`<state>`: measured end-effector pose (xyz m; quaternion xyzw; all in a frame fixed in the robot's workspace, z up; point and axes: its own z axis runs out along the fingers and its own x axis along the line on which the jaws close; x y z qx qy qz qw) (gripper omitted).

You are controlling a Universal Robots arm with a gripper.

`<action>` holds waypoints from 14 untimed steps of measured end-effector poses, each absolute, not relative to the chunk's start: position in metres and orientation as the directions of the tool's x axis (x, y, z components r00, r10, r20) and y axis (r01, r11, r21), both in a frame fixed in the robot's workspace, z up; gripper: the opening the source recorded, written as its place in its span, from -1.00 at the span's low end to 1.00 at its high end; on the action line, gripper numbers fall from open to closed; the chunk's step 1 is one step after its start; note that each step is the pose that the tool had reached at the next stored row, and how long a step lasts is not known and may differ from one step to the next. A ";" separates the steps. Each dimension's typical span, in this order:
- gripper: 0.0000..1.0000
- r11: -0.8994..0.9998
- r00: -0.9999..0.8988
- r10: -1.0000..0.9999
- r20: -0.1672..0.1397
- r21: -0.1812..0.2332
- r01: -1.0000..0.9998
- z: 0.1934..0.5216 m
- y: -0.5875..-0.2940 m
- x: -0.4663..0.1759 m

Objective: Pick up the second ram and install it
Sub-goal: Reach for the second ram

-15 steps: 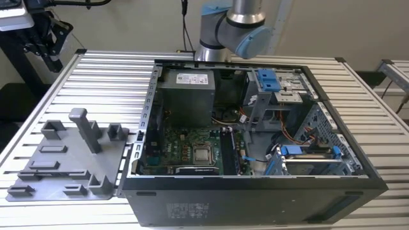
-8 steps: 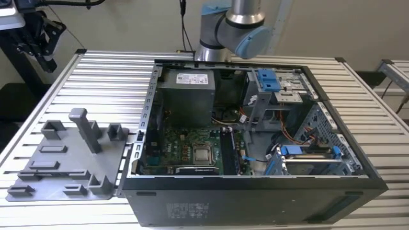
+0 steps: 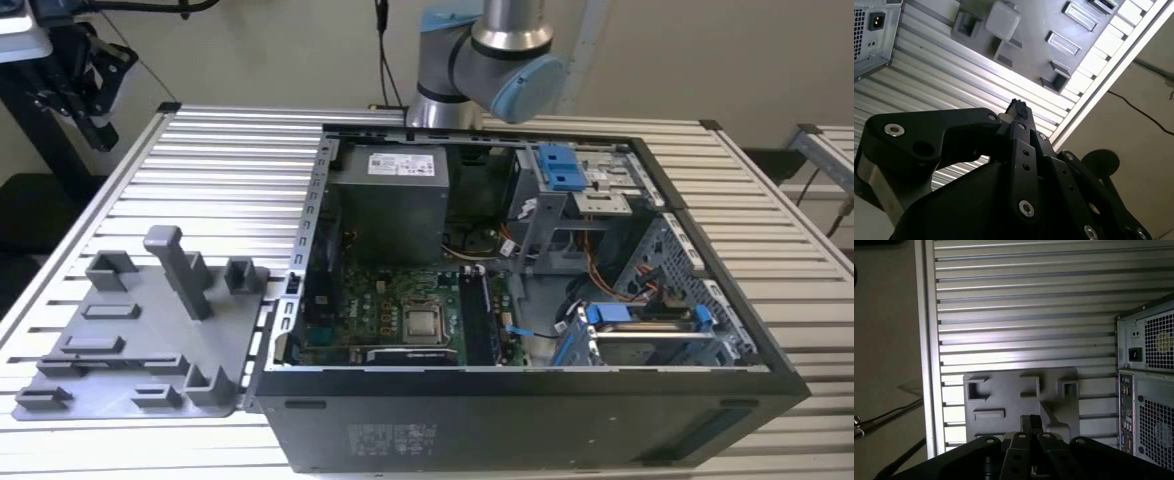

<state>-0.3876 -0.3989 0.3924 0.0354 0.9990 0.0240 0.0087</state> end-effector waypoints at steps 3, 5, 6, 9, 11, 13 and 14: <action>-0.79 0.996 -0.997 0.071 -0.016 0.048 0.070 0.392 -0.400 -0.388; -0.79 0.996 -0.997 0.071 -0.016 0.048 0.070 0.392 -0.402 -0.388; -0.79 0.996 -0.997 0.071 -0.016 0.049 0.070 0.392 -0.403 -0.388; -0.79 0.996 -0.997 0.071 -0.016 0.049 0.070 0.392 -0.407 -0.388; -0.79 0.996 -0.997 0.071 -0.016 0.048 0.070 0.392 -0.410 -0.388; -0.79 0.996 -0.997 0.071 -0.016 0.049 0.070 0.391 -0.413 -0.388; -0.79 0.996 -0.997 0.071 -0.016 0.049 0.070 0.391 -0.415 -0.388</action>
